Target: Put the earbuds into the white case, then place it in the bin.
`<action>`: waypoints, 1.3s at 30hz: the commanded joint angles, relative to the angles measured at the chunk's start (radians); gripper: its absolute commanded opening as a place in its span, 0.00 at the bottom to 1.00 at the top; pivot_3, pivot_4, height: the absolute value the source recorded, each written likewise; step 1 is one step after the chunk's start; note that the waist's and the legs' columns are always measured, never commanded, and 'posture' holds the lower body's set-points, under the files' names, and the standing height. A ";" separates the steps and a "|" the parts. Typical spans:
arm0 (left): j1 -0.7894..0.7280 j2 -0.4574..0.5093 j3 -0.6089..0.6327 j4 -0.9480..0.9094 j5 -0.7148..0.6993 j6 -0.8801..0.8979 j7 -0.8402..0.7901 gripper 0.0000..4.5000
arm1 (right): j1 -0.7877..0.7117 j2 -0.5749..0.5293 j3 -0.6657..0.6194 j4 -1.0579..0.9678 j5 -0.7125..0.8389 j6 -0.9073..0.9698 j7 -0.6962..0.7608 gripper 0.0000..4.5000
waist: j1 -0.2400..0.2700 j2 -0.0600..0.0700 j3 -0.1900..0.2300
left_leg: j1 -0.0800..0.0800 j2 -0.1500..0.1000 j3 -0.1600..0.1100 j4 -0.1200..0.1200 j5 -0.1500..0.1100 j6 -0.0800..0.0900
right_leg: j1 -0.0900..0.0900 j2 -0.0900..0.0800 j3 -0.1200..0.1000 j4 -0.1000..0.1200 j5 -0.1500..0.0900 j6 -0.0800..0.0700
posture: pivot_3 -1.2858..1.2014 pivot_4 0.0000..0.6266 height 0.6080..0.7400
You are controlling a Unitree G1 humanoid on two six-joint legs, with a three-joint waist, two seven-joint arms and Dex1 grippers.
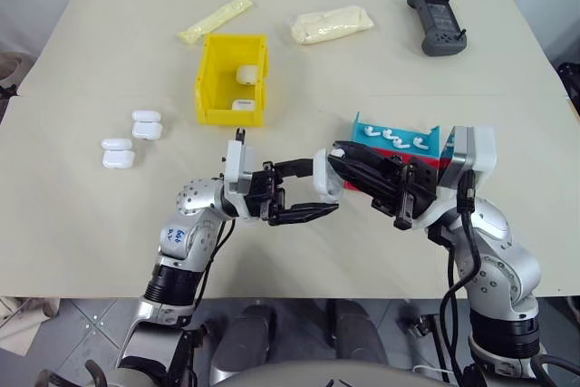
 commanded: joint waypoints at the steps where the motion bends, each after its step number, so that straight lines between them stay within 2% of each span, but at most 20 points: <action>1: -0.022 -0.008 0.006 -0.031 -0.019 -0.012 0.001 0.61 | 0.007 -0.005 0.020 0.007 -0.022 -0.036 0.019 0.11 | 0.000 0.000 0.000 | 0.000 0.000 0.000 0.000 0.000 0.000 | 0.000 0.000 0.000 0.000 0.000 0.000 | 0.52 0.24 1.00; 11: -0.029 -0.012 0.009 -0.030 -0.019 -0.017 0.004 0.61 | -0.006 0.001 0.083 0.067 -0.080 -0.101 0.034 0.11 | 0.000 0.000 0.000 | 0.000 0.000 0.000 0.000 0.000 0.000 | 0.000 0.000 0.000 0.000 0.000 0.000 | 0.52 0.24 1.00; 16: -0.033 -0.016 0.014 -0.026 -0.018 -0.022 0.010 0.61 | -0.010 -0.017 0.087 0.075 -0.048 -0.050 0.021 0.11 | 0.000 0.000 0.000 | 0.000 0.000 0.000 0.000 0.000 0.000 | 0.000 0.000 0.000 0.000 0.000 0.000 | 0.52 0.24 1.00; 24: -0.039 -0.024 0.017 -0.016 -0.012 -0.032 0.011 0.61 | -0.045 -0.049 0.060 0.050 0.020 0.006 0.033 0.71 | 0.001 0.000 0.000 | 0.000 0.000 0.000 0.000 0.000 0.000 | 0.000 0.000 0.000 0.000 0.000 0.000 | 0.52 0.24 1.00; 28: -0.046 -0.007 0.019 -0.004 -0.012 -0.006 0.012 0.61 | -0.049 -0.112 -0.024 0.034 0.046 0.008 0.030 1.00 | 0.003 0.000 0.000 | 0.000 0.000 0.000 0.000 0.000 0.000 | 0.000 0.000 0.000 -0.001 0.000 0.000 | 0.52 0.24 1.00; 33: -0.034 0.016 0.017 0.007 0.004 -0.007 0.006 0.61 | 0.021 -0.201 -0.150 0.036 0.013 -0.028 0.028 1.00 | 0.002 0.000 0.000 | 0.000 0.000 0.000 -0.001 0.000 0.000 | 0.000 0.000 0.000 -0.001 0.000 0.000 | 0.52 0.24 1.00; 36: -0.022 0.034 0.022 0.017 0.010 -0.010 0.001 0.61 | 0.154 -0.271 -0.274 0.089 -0.045 -0.096 0.094 1.00 | 0.006 0.000 0.000 | -0.001 -0.001 0.000 -0.001 0.000 0.000 | 0.000 -0.001 0.000 -0.001 0.000 0.000 | 0.52 0.24 1.00; 39: -0.019 0.038 0.028 0.027 0.015 -0.028 0.005 0.61 | 0.285 -0.304 -0.362 0.217 -0.139 -0.239 0.182 1.00 | 0.009 0.000 0.000 | 0.000 -0.001 0.001 -0.001 -0.001 0.002 | 0.002 -0.001 0.000 -0.001 0.000 0.000 | 0.52 0.24 1.00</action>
